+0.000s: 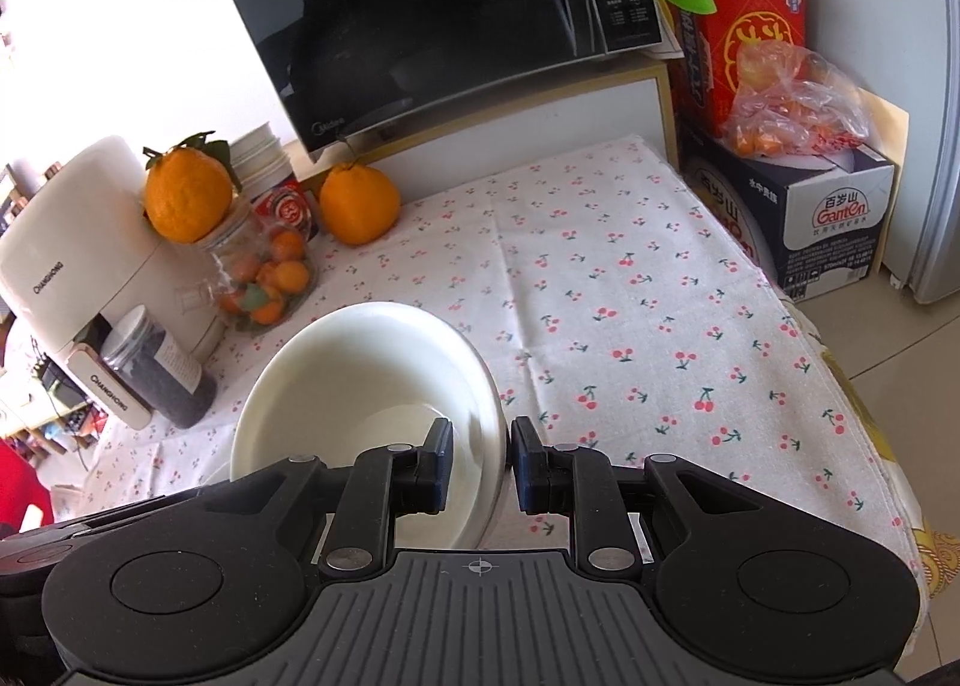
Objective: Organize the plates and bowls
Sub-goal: 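Lift the nested bowls with both tools and carry them over the plate stack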
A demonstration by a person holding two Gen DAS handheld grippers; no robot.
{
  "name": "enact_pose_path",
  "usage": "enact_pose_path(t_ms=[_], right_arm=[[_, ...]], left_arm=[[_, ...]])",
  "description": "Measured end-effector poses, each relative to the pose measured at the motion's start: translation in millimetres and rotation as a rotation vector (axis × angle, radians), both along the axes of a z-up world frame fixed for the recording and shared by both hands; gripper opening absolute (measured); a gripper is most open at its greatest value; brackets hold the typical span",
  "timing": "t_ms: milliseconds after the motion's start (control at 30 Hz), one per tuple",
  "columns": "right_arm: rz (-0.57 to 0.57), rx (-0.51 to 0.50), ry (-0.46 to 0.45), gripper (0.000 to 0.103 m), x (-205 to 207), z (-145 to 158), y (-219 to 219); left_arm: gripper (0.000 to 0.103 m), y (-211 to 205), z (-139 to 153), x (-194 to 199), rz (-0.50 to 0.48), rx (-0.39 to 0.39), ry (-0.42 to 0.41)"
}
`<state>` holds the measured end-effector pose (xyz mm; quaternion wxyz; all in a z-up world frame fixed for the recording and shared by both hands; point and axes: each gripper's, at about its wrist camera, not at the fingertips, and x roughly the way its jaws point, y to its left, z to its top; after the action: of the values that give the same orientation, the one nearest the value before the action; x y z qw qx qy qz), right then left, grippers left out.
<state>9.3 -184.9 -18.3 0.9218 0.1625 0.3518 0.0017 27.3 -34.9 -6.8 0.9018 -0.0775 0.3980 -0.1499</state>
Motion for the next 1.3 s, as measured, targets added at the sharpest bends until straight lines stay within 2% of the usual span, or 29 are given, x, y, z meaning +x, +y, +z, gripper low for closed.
enact_pose_path(t_ms=[467,667,900,1300], right_arm=[[0.189,-0.001,0.080,0.021,13.2,-11.9,80.1],[0.226,-0.022,0.139,0.021,15.4,-19.6,96.3],[0.233,-0.014,0.195,0.022,17.5,-26.7,95.8],[0.241,-0.012,0.226,0.023,20.8,-34.1,99.2]], left_arm=[[0.011,77.0,-3.1,-17.7,0.160,-0.019,0.046],[0.011,84.1,-11.2,-22.8,0.175,0.016,0.077],[0.011,86.5,-18.6,-20.2,0.166,0.033,0.110],[0.011,85.4,-24.3,-20.2,0.178,0.067,0.126]])
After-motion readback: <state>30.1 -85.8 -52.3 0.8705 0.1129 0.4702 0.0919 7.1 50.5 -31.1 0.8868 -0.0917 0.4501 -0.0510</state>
